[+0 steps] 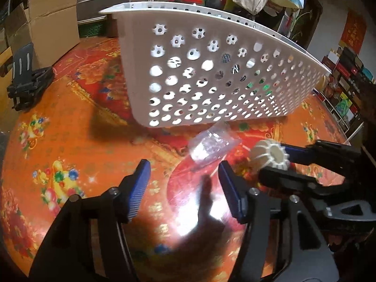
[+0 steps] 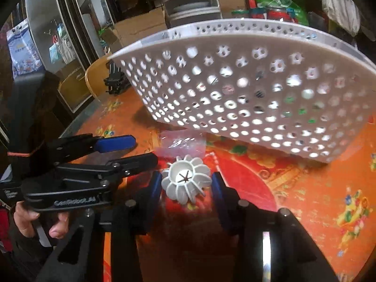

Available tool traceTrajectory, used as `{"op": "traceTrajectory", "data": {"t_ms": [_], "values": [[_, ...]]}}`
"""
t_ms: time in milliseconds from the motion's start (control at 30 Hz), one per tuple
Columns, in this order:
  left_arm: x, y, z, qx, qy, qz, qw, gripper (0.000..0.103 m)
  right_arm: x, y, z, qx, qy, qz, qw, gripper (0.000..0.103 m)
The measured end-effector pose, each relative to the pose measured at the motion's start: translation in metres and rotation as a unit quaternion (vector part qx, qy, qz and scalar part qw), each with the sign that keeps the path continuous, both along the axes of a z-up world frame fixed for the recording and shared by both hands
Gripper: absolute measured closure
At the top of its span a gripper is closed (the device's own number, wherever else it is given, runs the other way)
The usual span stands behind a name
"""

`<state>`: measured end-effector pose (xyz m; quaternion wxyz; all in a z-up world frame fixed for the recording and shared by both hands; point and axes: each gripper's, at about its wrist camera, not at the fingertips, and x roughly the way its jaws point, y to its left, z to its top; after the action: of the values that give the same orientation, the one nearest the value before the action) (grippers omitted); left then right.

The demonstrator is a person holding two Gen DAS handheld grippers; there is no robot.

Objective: Organize soft objects
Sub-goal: 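Grasp the white ribbed cup with the right gripper while the left gripper grasps the clear bag, then lower the ribbed cup into the basket while the left gripper drops the clear bag in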

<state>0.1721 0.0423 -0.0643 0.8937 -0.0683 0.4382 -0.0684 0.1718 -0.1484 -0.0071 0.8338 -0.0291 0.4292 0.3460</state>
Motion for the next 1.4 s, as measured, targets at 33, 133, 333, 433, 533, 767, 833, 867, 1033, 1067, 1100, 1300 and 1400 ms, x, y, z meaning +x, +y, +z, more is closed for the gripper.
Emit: {"op": "traceTrajectory", "data": {"t_ms": [33, 133, 333, 433, 533, 767, 833, 867, 1033, 1067, 1100, 1300, 1400], "values": [[0.003, -0.005, 0.000, -0.002, 0.001, -0.002, 1.0000, 0.045, -0.001, -0.004, 0.002, -0.001, -0.006, -0.005, 1.000, 0.061], [0.012, -0.016, 0.001, -0.004, 0.005, -0.001, 1.0000, 0.045, -0.001, -0.023, 0.006, -0.008, -0.016, -0.025, 1.000, 0.061], [0.029, -0.033, 0.003, -0.006, 0.008, 0.013, 0.9999, 0.045, 0.000, -0.057, 0.007, -0.008, -0.023, -0.059, 0.998, 0.061], [0.030, -0.044, 0.003, 0.016, 0.005, 0.016, 0.9997, 0.050, 0.000, -0.076, 0.009, -0.010, -0.028, -0.069, 0.997, 0.061], [0.027, -0.052, 0.005, 0.019, 0.002, 0.011, 0.9998, 0.063, -0.002, -0.089, 0.011, -0.011, -0.033, -0.074, 0.997, 0.061], [-0.001, -0.062, 0.020, 0.040, -0.043, 0.011, 0.9982, 0.074, -0.009, -0.105, 0.019, -0.012, -0.049, -0.080, 0.996, 0.061], [-0.010, -0.060, 0.027, 0.041, -0.052, 0.011, 0.9978, 0.074, -0.012, -0.108, 0.021, -0.012, -0.053, -0.080, 0.995, 0.061], [-0.015, -0.059, 0.032, 0.041, -0.056, 0.013, 0.9975, 0.075, -0.013, -0.110, 0.023, -0.012, -0.056, -0.080, 0.995, 0.061], [-0.035, -0.045, 0.056, 0.039, -0.078, 0.022, 0.9960, 0.075, -0.020, -0.113, 0.034, -0.011, -0.068, -0.080, 0.994, 0.061], [-0.041, -0.043, 0.064, 0.039, -0.085, 0.024, 0.9953, 0.075, -0.022, -0.114, 0.038, -0.011, -0.074, -0.079, 0.994, 0.061], [-0.047, -0.038, 0.070, 0.040, -0.089, 0.026, 0.9949, 0.075, -0.024, -0.114, 0.041, -0.011, -0.077, -0.079, 0.994, 0.061], [-0.078, -0.025, 0.114, 0.042, -0.118, 0.041, 0.9913, 0.075, -0.032, -0.117, 0.067, -0.005, -0.099, -0.073, 0.992, 0.061], [-0.087, -0.020, 0.135, 0.046, -0.133, 0.042, 0.9892, 0.075, -0.037, -0.117, 0.080, -0.005, -0.112, -0.070, 0.991, 0.061]]}}
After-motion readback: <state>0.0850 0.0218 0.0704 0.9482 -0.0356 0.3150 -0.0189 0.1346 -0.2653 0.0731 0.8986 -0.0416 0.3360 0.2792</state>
